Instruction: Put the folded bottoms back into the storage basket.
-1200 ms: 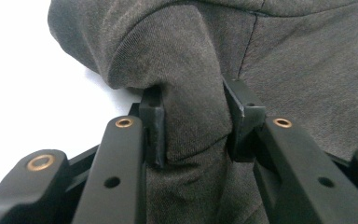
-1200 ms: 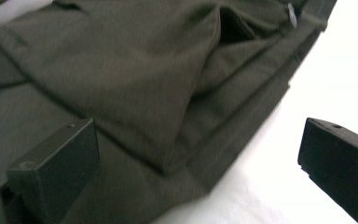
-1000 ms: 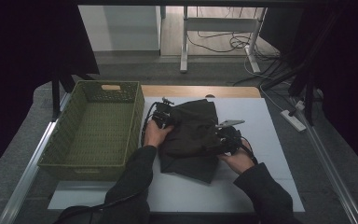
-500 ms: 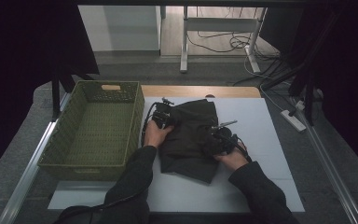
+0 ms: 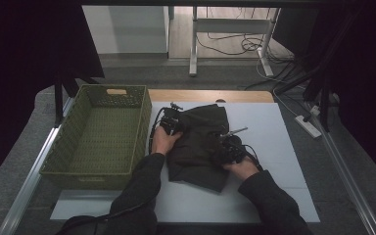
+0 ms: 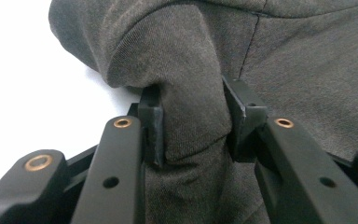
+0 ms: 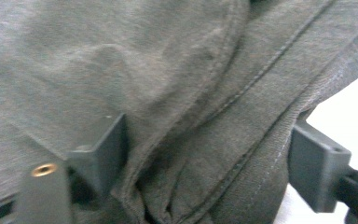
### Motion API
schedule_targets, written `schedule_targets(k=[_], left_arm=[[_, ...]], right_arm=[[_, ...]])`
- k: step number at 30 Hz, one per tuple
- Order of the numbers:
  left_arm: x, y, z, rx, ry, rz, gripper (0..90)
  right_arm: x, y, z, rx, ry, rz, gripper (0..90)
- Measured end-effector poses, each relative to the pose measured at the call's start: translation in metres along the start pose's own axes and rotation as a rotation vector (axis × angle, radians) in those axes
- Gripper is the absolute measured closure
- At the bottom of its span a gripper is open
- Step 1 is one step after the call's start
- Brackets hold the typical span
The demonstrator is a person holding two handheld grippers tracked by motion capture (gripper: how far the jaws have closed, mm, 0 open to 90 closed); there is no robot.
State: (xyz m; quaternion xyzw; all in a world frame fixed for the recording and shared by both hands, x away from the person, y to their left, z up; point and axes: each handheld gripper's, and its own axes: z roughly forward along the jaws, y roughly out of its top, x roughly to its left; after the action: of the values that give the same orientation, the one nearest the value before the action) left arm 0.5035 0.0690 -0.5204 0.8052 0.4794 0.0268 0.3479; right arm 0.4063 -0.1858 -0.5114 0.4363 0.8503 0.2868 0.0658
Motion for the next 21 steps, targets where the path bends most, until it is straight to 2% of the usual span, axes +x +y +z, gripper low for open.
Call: schedule_targets(k=[5,6,7,8,9,10,11,15,20,21], left_arm=[[-0.001,0.001,0.0,0.001,0.005,0.001,63.7],[-0.001,0.001,0.0,0.001,0.005,0.001,63.7],[-0.001,0.001,0.0,0.0,0.008,-0.001,63.7],[-0.001,0.001,0.001,-0.002,0.008,-0.003,63.7],[-0.002,0.001,0.001,-0.002,0.008,-0.004,63.8],[-0.002,0.001,0.001,-0.002,0.008,-0.004,63.9],[-0.002,0.001,0.0,-0.003,0.009,-0.004,64.1],[-0.003,0.0,0.0,-0.009,0.013,-0.006,65.7],[-0.004,0.001,-0.002,-0.009,0.02,-0.004,68.5],[-0.004,0.002,-0.004,-0.011,0.011,-0.018,69.1]], right_arm=[[0.0,0.003,-0.001,0.008,0.048,-0.001,48.3],[0.0,0.003,-0.001,0.008,0.048,-0.001,48.3],[-0.001,0.005,0.0,0.007,0.07,0.012,56.1],[-0.001,0.006,0.0,0.009,0.073,0.01,60.0],[0.0,0.007,-0.001,0.008,0.074,0.002,64.6],[0.0,0.007,-0.001,0.008,0.074,0.002,64.6],[0.004,0.009,-0.001,0.003,0.06,-0.032,69.4],[0.005,0.01,-0.002,0.002,0.055,-0.07,72.9],[0.002,0.011,-0.005,-0.007,0.079,-0.071,75.7],[0.001,0.011,-0.006,-0.009,0.084,-0.068,76.0]])
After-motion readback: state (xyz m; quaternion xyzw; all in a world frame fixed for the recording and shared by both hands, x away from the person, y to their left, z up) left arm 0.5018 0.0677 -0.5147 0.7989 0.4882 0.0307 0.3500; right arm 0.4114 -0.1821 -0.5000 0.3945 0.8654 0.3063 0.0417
